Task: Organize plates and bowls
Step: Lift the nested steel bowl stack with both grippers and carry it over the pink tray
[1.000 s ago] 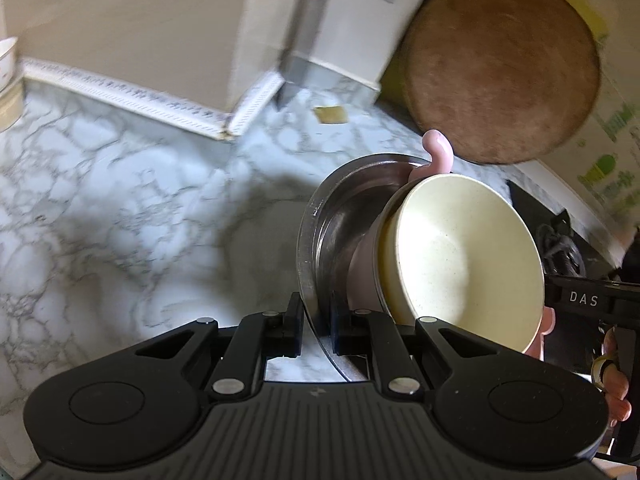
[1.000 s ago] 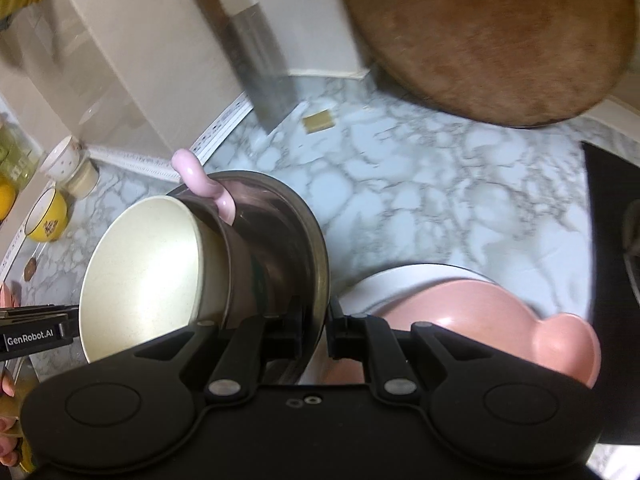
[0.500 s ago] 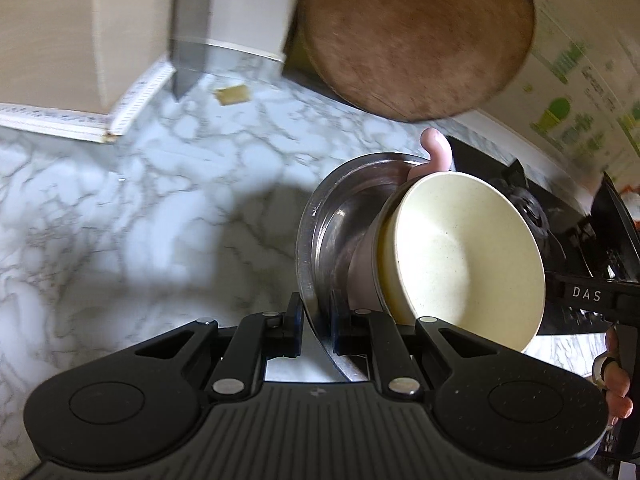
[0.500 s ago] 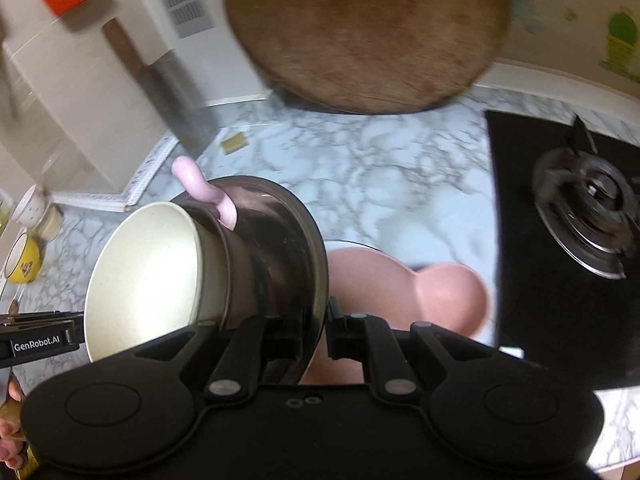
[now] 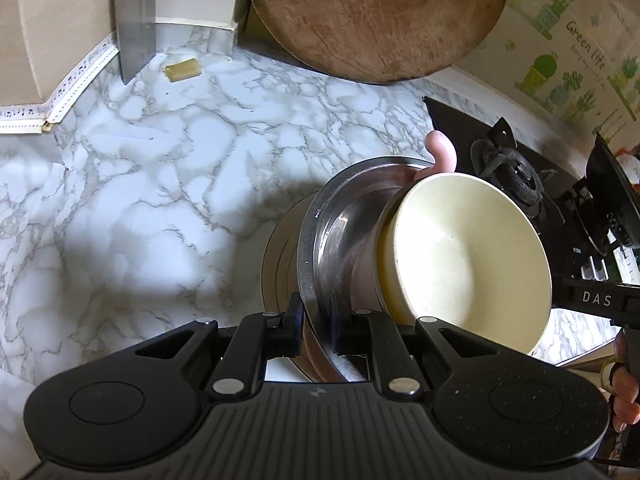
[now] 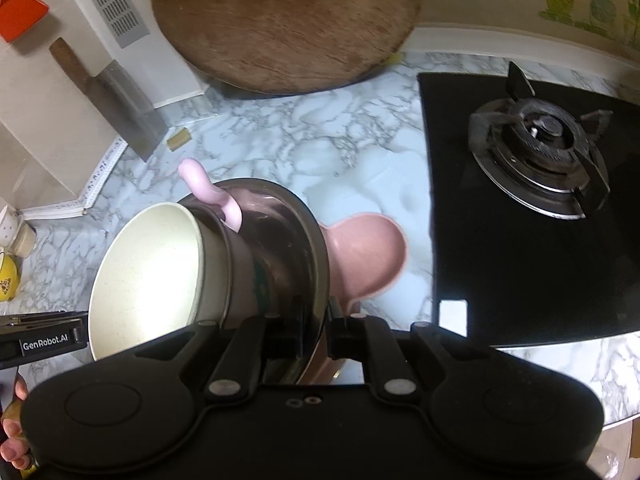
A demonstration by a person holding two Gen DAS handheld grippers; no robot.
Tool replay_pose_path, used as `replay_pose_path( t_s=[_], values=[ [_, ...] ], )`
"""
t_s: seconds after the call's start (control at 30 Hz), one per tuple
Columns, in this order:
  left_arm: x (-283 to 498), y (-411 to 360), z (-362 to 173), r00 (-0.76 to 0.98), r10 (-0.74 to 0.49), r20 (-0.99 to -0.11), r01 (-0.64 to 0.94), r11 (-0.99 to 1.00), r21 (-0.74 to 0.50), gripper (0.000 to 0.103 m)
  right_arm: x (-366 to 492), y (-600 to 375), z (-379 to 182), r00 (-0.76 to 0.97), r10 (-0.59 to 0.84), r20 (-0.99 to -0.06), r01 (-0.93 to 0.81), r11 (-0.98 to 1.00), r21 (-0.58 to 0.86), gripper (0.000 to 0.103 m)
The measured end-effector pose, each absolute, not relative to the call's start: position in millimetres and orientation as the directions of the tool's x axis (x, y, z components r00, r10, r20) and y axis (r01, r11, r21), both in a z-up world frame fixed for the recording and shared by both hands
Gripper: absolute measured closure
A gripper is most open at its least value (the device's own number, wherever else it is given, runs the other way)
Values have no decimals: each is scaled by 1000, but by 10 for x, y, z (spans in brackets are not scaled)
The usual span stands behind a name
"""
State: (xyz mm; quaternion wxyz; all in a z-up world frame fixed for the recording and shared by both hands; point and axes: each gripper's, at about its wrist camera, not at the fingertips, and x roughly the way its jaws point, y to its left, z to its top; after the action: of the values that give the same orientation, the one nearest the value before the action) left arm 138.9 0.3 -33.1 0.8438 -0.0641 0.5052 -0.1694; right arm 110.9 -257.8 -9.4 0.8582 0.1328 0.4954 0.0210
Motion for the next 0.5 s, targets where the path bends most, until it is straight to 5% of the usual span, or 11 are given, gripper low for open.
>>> replay_pose_path(
  t_s=[0.5],
  values=[
    [1441,-40,-453,427,-331,-842,218,941,-259,91,1115,-2601,-261,496,165,-852,107,963,249,91]
  ],
)
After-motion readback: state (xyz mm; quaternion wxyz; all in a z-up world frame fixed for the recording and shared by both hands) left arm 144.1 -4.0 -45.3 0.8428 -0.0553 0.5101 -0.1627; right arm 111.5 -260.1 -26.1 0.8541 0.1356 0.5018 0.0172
